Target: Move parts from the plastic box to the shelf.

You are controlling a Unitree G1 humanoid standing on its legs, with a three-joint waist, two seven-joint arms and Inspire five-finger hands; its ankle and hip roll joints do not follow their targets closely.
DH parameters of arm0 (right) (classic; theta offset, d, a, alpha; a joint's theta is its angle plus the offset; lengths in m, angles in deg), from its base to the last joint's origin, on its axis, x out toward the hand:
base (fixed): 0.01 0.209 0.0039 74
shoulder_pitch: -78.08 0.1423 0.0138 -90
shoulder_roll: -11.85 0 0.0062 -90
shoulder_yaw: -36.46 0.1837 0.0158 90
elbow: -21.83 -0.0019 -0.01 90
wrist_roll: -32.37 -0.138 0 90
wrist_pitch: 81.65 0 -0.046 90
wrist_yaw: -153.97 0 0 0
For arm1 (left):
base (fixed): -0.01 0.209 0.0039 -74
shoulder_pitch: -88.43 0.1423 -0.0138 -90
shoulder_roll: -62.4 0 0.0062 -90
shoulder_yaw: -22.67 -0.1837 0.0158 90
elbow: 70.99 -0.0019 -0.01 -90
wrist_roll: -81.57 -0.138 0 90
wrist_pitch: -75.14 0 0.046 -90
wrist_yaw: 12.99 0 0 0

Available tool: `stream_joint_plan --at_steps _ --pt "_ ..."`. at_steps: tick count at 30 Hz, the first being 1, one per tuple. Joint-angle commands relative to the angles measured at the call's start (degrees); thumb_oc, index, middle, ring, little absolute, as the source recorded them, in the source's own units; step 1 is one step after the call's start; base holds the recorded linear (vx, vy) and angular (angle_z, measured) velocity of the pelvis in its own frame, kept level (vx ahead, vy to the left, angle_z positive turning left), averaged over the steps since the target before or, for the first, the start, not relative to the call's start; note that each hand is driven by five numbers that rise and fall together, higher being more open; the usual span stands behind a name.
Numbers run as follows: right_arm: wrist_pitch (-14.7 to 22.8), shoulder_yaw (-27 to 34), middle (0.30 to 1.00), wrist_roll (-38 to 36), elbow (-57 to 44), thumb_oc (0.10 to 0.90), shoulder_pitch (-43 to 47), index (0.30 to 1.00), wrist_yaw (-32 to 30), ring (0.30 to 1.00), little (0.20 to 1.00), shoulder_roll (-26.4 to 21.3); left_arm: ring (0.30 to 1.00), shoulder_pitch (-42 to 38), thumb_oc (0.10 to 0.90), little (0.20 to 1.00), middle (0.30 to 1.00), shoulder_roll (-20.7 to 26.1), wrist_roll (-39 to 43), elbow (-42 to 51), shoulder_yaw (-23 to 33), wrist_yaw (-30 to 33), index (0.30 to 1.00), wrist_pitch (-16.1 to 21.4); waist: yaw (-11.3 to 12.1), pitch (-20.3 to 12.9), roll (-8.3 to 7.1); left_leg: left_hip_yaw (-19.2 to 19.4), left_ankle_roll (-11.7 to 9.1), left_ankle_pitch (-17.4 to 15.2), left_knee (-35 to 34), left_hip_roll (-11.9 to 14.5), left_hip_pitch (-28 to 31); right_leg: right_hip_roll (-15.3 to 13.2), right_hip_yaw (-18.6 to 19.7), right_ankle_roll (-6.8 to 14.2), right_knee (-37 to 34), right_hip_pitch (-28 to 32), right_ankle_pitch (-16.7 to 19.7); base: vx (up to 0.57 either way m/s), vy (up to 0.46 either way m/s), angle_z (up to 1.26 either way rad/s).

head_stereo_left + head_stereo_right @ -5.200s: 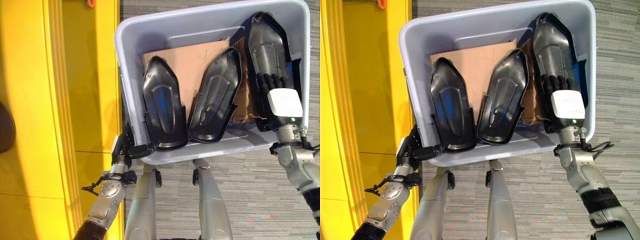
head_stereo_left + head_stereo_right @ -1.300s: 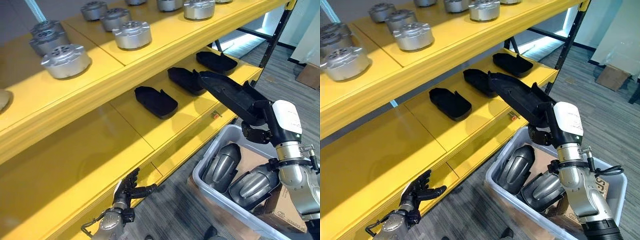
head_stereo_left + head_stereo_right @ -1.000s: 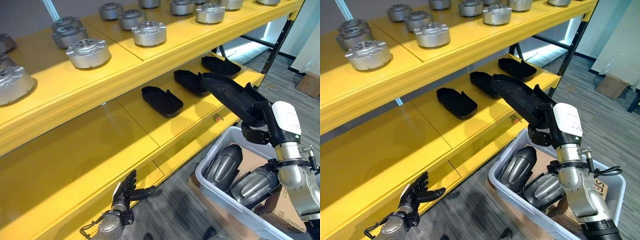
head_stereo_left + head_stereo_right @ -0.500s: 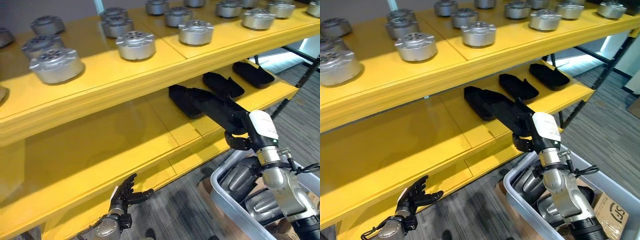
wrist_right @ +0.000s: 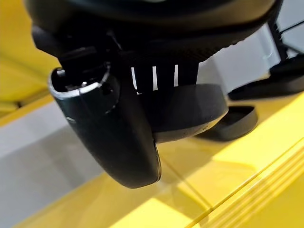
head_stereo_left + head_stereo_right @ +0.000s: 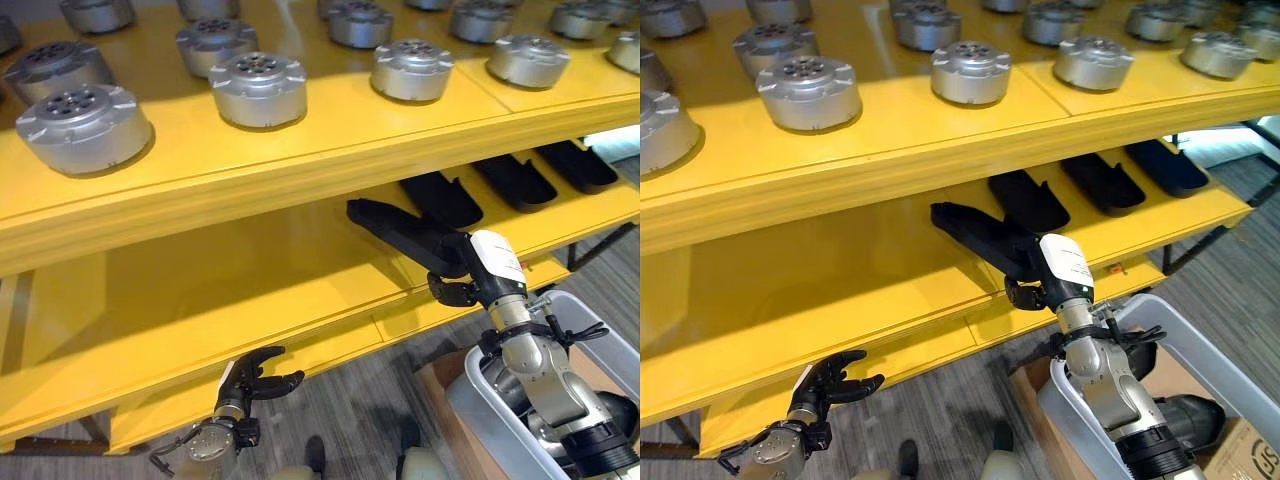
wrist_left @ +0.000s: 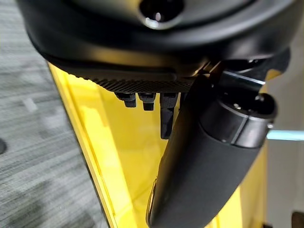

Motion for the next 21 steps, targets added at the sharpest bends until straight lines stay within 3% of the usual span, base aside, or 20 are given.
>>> stream_joint_plan --at_steps 1,9,21 --pt "3.57 6.35 0.3 -0.26 -4.93 0.4 9.21 0.3 -3.71 0.3 0.3 -2.21 1.0 -2.72 0.9 1.0 1.0 1.58 -1.77 6.5 2.12 -0.3 1.0 5.14 0.99 -4.18 -2.62 2.73 -4.83 -6.31 -0.18 6.01 7.48 -0.8 -4.49 0.57 8.21 4.02 -0.25 0.17 -0.453 1.25" --pt "4.85 6.0 0.3 -2.18 -5.9 0.4 8.55 0.3 -2.84 0.3 0.3 -1.92 1.0 -0.89 0.9 1.0 1.0 0.86 -1.94 6.51 2.07 -1.28 1.0 4.46 0.8 -5.62 -2.11 1.38 -7.5 -4.73 -0.56 10.47 7.44 2.28 -8.6 -1.25 9.49 6.23 -4.64 0.05 -0.215 0.37" --pt "5.14 -1.36 0.3 -3.9 -3.25 0.4 17.66 0.3 -1.93 0.3 0.3 -1.67 1.0 -0.44 0.9 1.0 1.0 0.77 -1.11 6.51 0.22 -1.69 1.0 4.66 2.1 -5.65 -0.19 1.24 -8.54 -3.04 -0.56 12.25 6.14 3.85 -10.71 -2.58 11.39 5.74 -6.72 0.0 -0.068 -0.01"
